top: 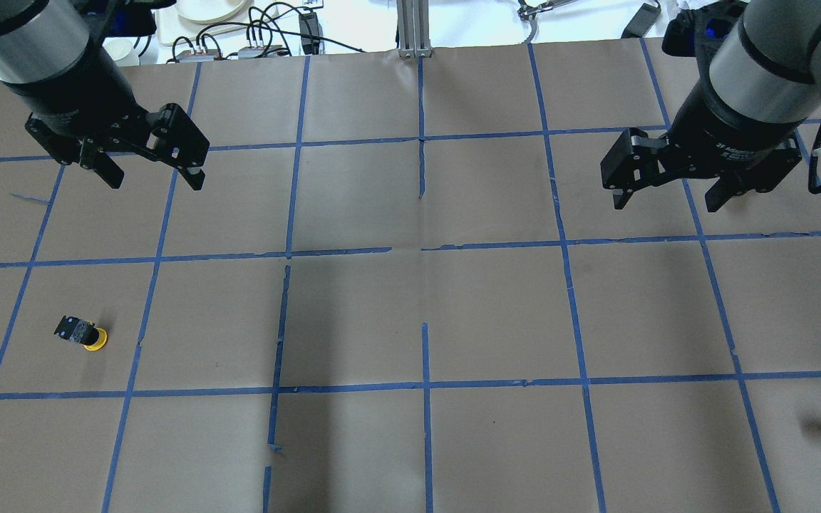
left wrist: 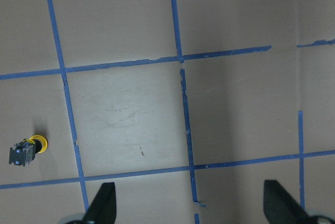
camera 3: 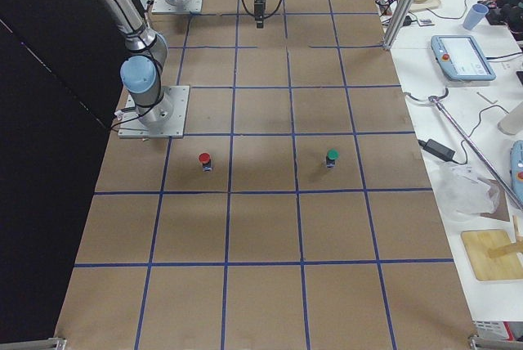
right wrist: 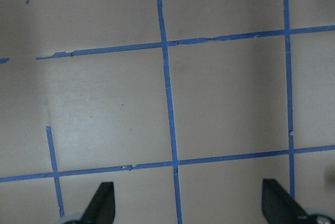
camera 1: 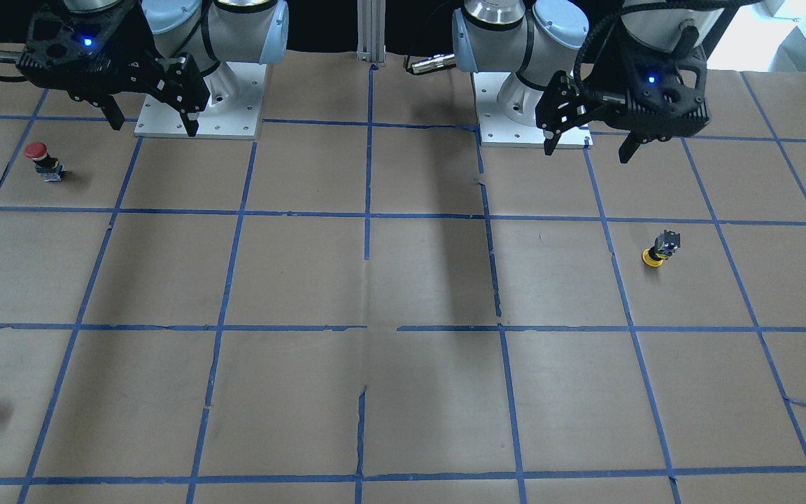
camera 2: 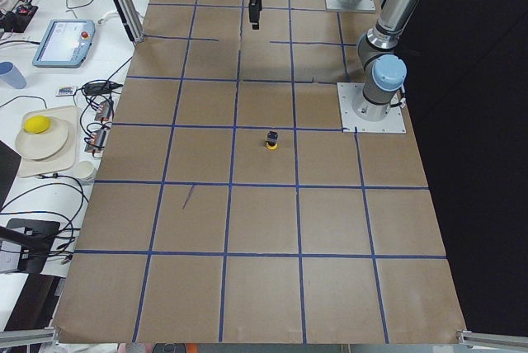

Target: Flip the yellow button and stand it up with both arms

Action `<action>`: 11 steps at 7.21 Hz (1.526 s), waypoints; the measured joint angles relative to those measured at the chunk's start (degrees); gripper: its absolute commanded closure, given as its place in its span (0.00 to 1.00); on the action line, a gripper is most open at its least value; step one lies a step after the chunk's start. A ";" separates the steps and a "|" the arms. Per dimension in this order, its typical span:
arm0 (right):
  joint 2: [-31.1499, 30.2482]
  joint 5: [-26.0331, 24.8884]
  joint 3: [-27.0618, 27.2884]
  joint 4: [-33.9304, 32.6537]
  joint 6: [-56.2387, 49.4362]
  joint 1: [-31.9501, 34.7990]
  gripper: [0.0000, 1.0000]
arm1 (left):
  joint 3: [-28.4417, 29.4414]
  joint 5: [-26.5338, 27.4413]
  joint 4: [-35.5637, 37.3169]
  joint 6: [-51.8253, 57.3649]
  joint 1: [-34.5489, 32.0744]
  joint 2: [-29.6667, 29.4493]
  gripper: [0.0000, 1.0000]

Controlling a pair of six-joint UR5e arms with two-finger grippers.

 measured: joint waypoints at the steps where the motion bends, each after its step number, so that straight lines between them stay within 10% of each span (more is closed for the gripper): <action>1: 0.03 -0.01 0.01 -0.03 -0.01 -0.10 0.00 | -1.85 0.09 2.75 5.01 3.44 -0.14 0.03; 11: 0.42 -0.64 0.10 -0.16 -0.15 -0.26 0.00 | -27.28 2.97 36.44 43.83 29.28 -6.80 0.02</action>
